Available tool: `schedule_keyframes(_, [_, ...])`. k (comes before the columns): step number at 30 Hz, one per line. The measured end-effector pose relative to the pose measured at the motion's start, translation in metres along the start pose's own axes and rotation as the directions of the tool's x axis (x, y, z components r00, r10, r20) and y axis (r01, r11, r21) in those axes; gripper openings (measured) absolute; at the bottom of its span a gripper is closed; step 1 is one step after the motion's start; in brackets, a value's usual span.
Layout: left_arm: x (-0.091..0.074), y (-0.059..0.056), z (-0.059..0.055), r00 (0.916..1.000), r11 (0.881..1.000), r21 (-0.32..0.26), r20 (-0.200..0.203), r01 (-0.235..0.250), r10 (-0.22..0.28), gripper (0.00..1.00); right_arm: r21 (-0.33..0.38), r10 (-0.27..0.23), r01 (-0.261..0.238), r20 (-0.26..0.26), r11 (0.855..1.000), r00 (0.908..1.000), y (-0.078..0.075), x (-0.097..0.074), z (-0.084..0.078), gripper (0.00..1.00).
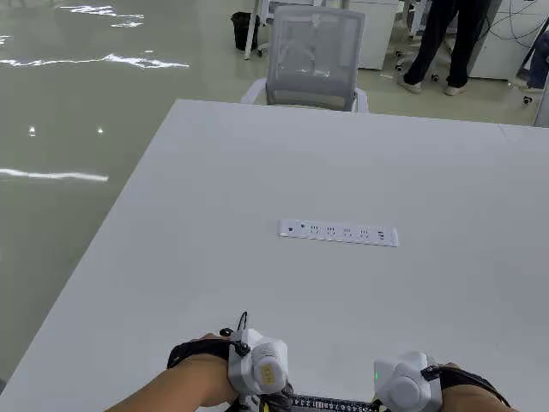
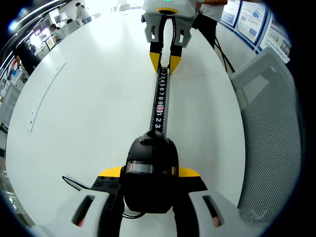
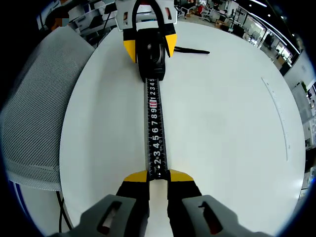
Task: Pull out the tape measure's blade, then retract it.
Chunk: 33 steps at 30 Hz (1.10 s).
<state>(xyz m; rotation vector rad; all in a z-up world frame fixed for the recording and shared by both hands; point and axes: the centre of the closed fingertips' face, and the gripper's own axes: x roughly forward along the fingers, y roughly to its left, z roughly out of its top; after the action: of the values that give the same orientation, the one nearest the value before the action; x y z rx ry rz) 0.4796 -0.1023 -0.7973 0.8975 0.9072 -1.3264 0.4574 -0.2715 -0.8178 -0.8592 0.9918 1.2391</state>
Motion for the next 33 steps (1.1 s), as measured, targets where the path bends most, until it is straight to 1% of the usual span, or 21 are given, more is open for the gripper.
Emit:
schedule_keyframes(9, [0.000, 0.000, 0.000, 1.0000, 1.000, 0.000, -0.001, -0.002, 0.002, 0.34, -0.005, -0.004, 0.004, -0.004, 1.000, 1.0000, -0.001, -0.002, -0.005, 0.11])
schedule_keyframes(33, [0.001, 0.001, 0.000, 1.0000, 1.000, -0.002, -0.001, -0.005, 0.005, 0.34, 0.014, -0.012, 0.012, -0.017, 1.000, 0.9998, -0.002, -0.006, -0.017, 0.12])
